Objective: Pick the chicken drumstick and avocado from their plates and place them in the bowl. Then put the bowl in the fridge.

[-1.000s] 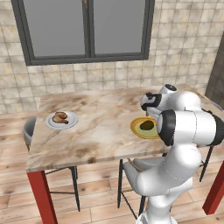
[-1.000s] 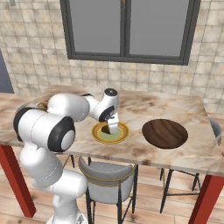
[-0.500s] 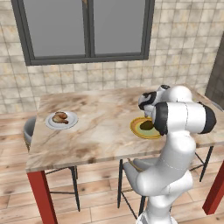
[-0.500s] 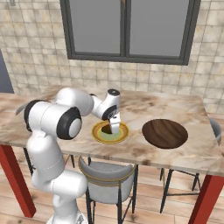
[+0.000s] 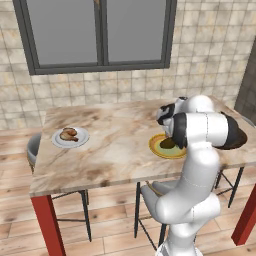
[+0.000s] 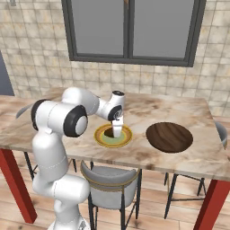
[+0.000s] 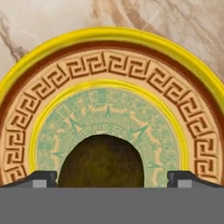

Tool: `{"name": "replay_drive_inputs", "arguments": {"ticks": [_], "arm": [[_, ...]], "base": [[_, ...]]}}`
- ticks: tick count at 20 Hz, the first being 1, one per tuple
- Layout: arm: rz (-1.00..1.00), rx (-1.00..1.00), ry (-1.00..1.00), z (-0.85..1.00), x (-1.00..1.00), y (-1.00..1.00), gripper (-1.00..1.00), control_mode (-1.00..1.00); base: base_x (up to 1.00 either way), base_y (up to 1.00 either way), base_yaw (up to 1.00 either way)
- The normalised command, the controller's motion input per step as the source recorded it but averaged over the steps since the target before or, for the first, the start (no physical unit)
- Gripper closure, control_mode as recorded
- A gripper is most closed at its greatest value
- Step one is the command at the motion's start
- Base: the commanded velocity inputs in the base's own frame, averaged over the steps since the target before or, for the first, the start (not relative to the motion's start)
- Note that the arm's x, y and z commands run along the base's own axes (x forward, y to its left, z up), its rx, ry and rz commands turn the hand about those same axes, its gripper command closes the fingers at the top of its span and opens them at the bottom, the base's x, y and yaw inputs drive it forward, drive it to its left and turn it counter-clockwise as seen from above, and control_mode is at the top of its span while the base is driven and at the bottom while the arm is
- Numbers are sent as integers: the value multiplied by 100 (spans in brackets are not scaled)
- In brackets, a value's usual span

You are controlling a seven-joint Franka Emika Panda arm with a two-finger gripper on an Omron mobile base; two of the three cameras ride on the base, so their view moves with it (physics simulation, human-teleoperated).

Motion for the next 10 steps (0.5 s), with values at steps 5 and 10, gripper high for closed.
{"name": "replay_drive_inputs", "arguments": {"ticks": [5, 10], "arm": [[-12, 0, 2, -17, 1, 0, -100, -100], [-10, 0, 0, -17, 2, 0, -100, -100]], "base": [[0, 0, 0], [0, 0, 0]]}}
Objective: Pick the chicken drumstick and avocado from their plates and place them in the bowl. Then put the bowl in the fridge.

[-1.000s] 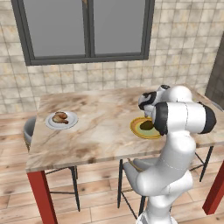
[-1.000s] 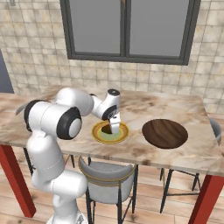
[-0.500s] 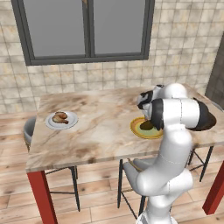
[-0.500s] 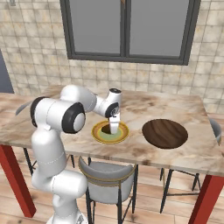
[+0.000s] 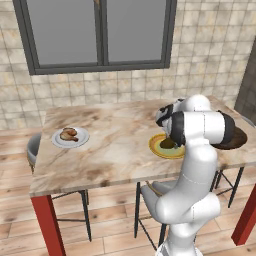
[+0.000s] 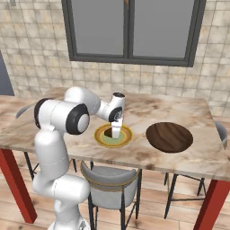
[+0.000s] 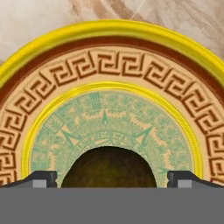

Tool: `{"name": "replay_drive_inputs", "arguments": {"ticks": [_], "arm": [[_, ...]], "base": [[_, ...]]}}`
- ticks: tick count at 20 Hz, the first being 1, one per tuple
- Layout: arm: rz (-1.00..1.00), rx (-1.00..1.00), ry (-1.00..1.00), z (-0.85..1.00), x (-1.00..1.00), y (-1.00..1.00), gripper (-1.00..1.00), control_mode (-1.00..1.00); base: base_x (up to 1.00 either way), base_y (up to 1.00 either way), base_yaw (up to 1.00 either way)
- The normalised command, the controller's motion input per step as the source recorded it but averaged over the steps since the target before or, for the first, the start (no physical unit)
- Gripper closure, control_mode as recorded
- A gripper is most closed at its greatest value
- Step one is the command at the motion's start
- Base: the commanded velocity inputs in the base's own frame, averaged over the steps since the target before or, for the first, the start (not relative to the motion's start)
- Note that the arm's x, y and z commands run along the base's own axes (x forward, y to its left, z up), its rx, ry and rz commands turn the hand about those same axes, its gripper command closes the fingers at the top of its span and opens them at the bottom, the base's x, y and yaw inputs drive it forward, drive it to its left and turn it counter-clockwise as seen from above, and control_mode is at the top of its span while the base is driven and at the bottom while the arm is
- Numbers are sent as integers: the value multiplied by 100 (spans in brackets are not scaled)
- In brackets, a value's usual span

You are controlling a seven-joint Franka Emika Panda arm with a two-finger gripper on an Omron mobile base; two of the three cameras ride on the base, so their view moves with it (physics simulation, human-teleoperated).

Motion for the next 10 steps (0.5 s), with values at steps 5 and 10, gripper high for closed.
{"name": "replay_drive_inputs", "arguments": {"ticks": [5, 10], "arm": [[-7, 3, 0, -15, 0, 4, -100, -100], [-3, 5, 0, -10, 1, 6, -100, -100]], "base": [[0, 0, 0], [0, 0, 0]]}}
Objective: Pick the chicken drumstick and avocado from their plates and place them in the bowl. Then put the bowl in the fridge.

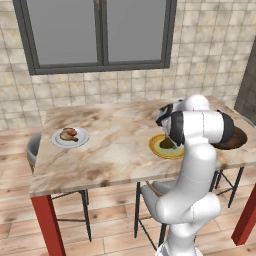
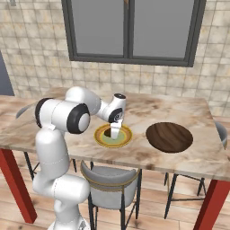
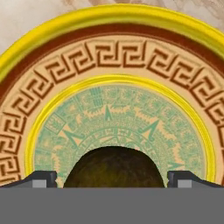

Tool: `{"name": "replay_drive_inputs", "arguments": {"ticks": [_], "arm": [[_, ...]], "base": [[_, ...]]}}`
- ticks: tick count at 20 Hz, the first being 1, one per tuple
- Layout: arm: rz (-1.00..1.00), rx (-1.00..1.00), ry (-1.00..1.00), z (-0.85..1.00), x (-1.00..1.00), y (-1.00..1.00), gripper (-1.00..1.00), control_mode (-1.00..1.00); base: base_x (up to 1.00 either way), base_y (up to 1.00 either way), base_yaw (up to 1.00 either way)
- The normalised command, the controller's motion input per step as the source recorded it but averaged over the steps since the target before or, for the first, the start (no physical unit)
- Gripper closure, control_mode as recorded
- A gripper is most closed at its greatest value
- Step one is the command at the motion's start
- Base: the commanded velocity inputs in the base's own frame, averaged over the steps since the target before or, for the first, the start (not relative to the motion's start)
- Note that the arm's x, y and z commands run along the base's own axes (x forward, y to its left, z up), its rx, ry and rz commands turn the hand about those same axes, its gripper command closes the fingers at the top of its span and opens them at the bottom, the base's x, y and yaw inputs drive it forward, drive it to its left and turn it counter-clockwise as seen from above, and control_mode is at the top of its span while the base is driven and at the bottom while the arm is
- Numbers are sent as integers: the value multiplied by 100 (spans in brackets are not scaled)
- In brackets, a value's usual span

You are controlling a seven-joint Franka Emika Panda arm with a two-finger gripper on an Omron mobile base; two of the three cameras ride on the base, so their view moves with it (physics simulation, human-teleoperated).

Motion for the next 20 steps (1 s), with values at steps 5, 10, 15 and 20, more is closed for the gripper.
{"name": "replay_drive_inputs", "arguments": {"ticks": [5, 10, 15, 20], "arm": [[0, 7, 0, -3, 7, 3, -100, -100], [0, 8, 0, -8, 0, 5, -100, -100], [0, 9, 0, -14, -2, 6, -100, -100], [0, 5, -2, -18, -6, 4, 100, -100]], "base": [[0, 0, 0], [0, 0, 0], [0, 0, 0], [0, 0, 0]]}}
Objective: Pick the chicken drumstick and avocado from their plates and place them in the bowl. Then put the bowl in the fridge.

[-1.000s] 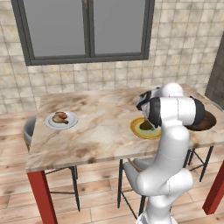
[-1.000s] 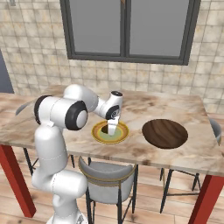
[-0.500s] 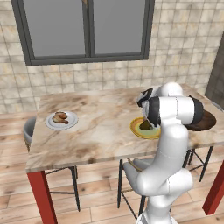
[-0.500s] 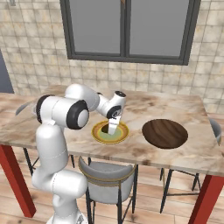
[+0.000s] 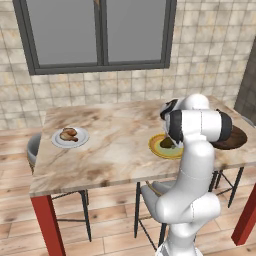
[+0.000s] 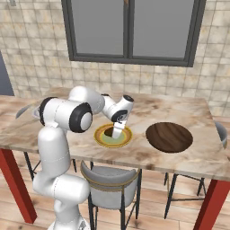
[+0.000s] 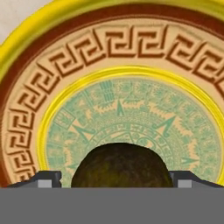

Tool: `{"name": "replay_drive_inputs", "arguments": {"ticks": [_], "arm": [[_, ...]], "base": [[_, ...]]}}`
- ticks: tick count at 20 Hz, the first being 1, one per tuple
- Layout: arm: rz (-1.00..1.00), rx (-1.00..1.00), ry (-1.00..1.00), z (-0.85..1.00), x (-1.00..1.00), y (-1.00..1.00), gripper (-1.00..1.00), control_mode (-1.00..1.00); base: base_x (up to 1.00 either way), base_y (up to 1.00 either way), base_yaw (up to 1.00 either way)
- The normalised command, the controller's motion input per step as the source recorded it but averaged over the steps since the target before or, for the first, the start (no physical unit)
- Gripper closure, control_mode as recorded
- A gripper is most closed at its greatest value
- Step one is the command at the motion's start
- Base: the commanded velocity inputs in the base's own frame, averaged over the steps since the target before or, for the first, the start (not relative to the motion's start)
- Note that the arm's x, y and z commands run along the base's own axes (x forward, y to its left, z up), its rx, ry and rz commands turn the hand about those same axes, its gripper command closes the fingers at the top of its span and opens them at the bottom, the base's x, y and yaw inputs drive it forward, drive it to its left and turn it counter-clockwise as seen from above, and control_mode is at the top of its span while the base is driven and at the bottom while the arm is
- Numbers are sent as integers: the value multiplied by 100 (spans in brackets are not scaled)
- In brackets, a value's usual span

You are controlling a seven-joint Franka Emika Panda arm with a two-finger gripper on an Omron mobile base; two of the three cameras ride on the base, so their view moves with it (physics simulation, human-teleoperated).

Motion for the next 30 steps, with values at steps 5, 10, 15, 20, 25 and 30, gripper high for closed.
{"name": "replay_drive_inputs", "arguments": {"ticks": [5, 10, 15, 20, 25, 30], "arm": [[0, 0, -4, -15, -8, 1, 100, -100], [0, 5, 0, 0, -15, 0, 100, -100], [0, 9, 0, 9, -11, 0, 100, -100], [0, 1, 0, 41, -6, -10, 100, -100], [3, -6, 0, 46, -16, -22, 100, -100], [6, -11, -1, 45, -21, -36, 100, -100]], "base": [[0, 0, 0], [0, 0, 0], [0, 0, 0], [0, 0, 0], [0, 0, 0], [0, 0, 0]]}}
